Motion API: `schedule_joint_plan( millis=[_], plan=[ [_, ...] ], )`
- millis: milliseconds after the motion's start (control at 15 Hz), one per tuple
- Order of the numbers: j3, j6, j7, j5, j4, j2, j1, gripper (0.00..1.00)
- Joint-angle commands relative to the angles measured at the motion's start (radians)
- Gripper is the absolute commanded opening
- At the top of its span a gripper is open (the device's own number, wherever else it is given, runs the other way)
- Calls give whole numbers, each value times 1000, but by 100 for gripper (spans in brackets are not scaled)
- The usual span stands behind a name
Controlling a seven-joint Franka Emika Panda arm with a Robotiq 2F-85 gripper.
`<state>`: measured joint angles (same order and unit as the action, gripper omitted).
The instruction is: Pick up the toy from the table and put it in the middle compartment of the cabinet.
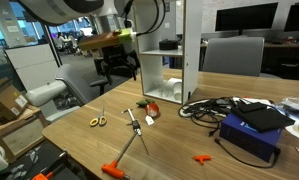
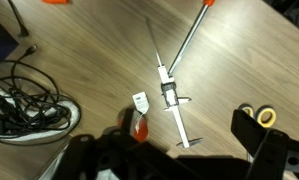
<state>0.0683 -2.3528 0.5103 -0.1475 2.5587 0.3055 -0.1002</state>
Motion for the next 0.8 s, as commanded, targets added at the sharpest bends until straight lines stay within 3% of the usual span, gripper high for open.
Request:
schedule_joint_plan(
  millis=[0,400,733],
  plan=[
    [54,-151,160,30,-108,-222,17,100],
    [27,-259,414,100,-281,-550,136,100],
    [-24,-218,422,53,-489,-803,217,100]
  ],
)
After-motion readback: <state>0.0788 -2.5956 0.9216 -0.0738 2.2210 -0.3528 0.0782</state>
